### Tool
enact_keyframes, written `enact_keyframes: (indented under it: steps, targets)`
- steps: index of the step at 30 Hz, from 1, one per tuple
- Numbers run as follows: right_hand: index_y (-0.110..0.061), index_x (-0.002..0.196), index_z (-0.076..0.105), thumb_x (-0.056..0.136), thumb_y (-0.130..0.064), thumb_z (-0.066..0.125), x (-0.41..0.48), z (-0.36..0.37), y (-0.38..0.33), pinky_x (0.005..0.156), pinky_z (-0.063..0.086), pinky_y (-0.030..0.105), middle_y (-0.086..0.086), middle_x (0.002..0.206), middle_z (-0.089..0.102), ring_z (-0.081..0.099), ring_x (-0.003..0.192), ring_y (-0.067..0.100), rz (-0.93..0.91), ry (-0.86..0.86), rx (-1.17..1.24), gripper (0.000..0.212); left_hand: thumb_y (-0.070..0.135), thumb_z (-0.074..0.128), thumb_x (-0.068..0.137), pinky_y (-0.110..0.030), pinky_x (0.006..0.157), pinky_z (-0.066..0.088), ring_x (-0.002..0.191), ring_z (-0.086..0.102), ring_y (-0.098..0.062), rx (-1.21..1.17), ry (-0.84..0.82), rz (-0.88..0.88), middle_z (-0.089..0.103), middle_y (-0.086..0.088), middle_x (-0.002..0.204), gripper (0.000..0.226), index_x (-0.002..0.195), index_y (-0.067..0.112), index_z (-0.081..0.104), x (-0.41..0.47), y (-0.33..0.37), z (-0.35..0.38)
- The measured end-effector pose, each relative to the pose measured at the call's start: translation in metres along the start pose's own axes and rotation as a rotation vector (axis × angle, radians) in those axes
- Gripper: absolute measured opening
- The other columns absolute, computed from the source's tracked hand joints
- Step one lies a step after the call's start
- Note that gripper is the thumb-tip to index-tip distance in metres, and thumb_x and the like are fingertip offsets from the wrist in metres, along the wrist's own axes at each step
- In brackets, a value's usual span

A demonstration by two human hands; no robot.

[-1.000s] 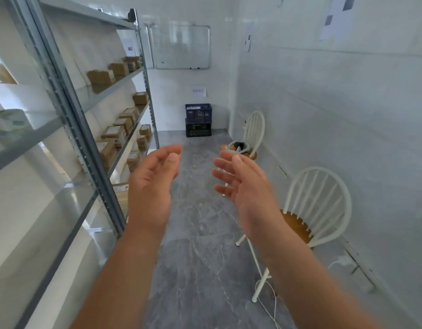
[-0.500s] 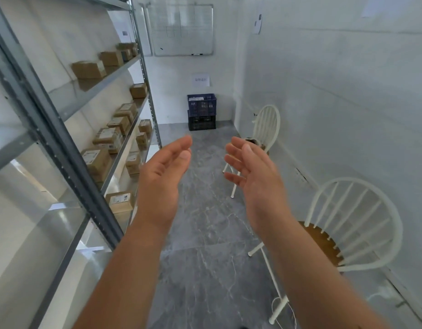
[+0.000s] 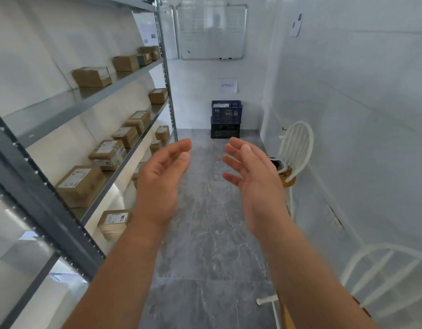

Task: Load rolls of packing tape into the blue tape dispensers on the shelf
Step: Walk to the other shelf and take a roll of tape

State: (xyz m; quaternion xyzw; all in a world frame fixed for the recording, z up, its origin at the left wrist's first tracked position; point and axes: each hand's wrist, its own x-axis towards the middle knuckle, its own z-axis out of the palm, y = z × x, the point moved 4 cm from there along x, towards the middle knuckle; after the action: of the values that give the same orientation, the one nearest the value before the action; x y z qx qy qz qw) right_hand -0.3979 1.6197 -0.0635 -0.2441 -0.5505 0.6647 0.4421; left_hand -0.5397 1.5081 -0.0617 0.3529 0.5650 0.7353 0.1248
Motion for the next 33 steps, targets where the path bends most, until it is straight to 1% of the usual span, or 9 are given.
enact_keyframes:
  steps: [5, 8, 11, 14, 17, 21, 24, 29, 33]
  targets:
    - [-0.044, 0.105, 0.078, 0.093, -0.049, 0.054, 0.06, 0.017, 0.012, 0.093, 0.058, 0.039, -0.013, 0.12, 0.077, 0.072, 0.113, 0.007, 0.05, -0.131, 0.004, 0.027, 0.029, 0.066, 0.092, -0.031, 0.09, 0.06, 0.112, 0.074, -0.014, -0.004, 0.098, -0.014, 0.08, 0.006, 0.117, 0.025, 0.113, 0.028, 0.08, 0.034, -0.012, -0.01]
    - [-0.043, 0.103, 0.078, 0.093, -0.05, 0.053, 0.084, 0.049, 0.021, 0.098, 0.058, 0.043, -0.013, 0.117, 0.078, 0.073, 0.112, 0.008, 0.091, -0.254, 0.012, 0.028, 0.027, 0.065, 0.093, -0.04, 0.095, 0.06, 0.115, 0.073, -0.021, -0.036, 0.244, -0.021, 0.079, 0.0, 0.119, 0.023, 0.109, 0.029, 0.081, 0.045, -0.012, -0.038]
    - [-0.036, 0.112, 0.076, 0.093, -0.048, 0.054, 0.098, 0.095, 0.033, 0.101, 0.058, 0.046, -0.008, 0.121, 0.078, 0.073, 0.114, 0.011, 0.123, -0.385, 0.041, 0.032, 0.024, 0.064, 0.093, -0.043, 0.098, 0.058, 0.115, 0.073, -0.024, -0.026, 0.412, 0.009, 0.079, -0.003, 0.12, 0.022, 0.107, 0.028, 0.081, 0.053, -0.007, -0.07]
    - [-0.035, 0.114, 0.076, 0.091, -0.05, 0.056, 0.099, 0.151, 0.044, 0.102, 0.057, 0.048, -0.008, 0.12, 0.079, 0.073, 0.114, 0.012, 0.165, -0.532, 0.062, 0.035, 0.021, 0.065, 0.091, -0.037, 0.094, 0.059, 0.114, 0.074, -0.021, 0.028, 0.547, 0.069, 0.08, 0.002, 0.116, 0.023, 0.107, 0.028, 0.079, 0.054, 0.002, -0.106]
    - [-0.032, 0.115, 0.076, 0.09, -0.05, 0.057, 0.095, 0.213, 0.054, 0.101, 0.057, 0.046, -0.007, 0.12, 0.079, 0.073, 0.114, 0.013, 0.209, -0.684, 0.104, 0.037, 0.022, 0.066, 0.089, -0.03, 0.091, 0.06, 0.112, 0.074, -0.016, 0.128, 0.694, 0.141, 0.081, 0.007, 0.113, 0.025, 0.111, 0.027, 0.078, 0.044, 0.018, -0.149]
    - [-0.032, 0.112, 0.078, 0.099, -0.043, 0.057, 0.074, 0.296, 0.066, 0.101, 0.058, 0.047, -0.007, 0.117, 0.08, 0.074, 0.112, 0.013, 0.247, -0.861, 0.173, 0.027, 0.019, 0.065, 0.089, -0.037, 0.1, 0.059, 0.112, 0.074, -0.017, 0.21, 0.891, 0.227, 0.081, 0.008, 0.108, 0.024, 0.109, 0.027, 0.078, 0.021, 0.04, -0.213]
    - [-0.028, 0.119, 0.074, 0.098, -0.045, 0.057, 0.047, 0.348, 0.075, 0.095, 0.06, 0.04, -0.004, 0.12, 0.079, 0.074, 0.114, 0.016, 0.251, -0.997, 0.212, 0.032, 0.018, 0.066, 0.089, -0.041, 0.1, 0.058, 0.114, 0.073, -0.021, 0.23, 1.008, 0.247, 0.081, 0.005, 0.111, 0.025, 0.111, 0.022, 0.078, 0.004, 0.051, -0.256]
    - [-0.029, 0.118, 0.074, 0.093, -0.046, 0.056, 0.007, 0.416, 0.084, 0.097, 0.059, 0.041, -0.004, 0.123, 0.077, 0.072, 0.116, 0.015, 0.258, -1.123, 0.241, 0.036, 0.022, 0.067, 0.09, -0.035, 0.095, 0.058, 0.116, 0.072, -0.02, 0.236, 1.139, 0.263, 0.08, 0.005, 0.115, 0.023, 0.109, 0.025, 0.078, -0.016, 0.062, -0.312]
    - [-0.027, 0.119, 0.074, 0.092, -0.048, 0.056, -0.016, 0.455, 0.089, 0.094, 0.058, 0.04, -0.005, 0.122, 0.077, 0.073, 0.114, 0.014, 0.274, -1.189, 0.244, 0.038, 0.018, 0.067, 0.09, -0.043, 0.101, 0.058, 0.115, 0.072, -0.025, 0.263, 1.216, 0.275, 0.08, -0.001, 0.116, 0.023, 0.111, 0.021, 0.078, -0.024, 0.069, -0.348]
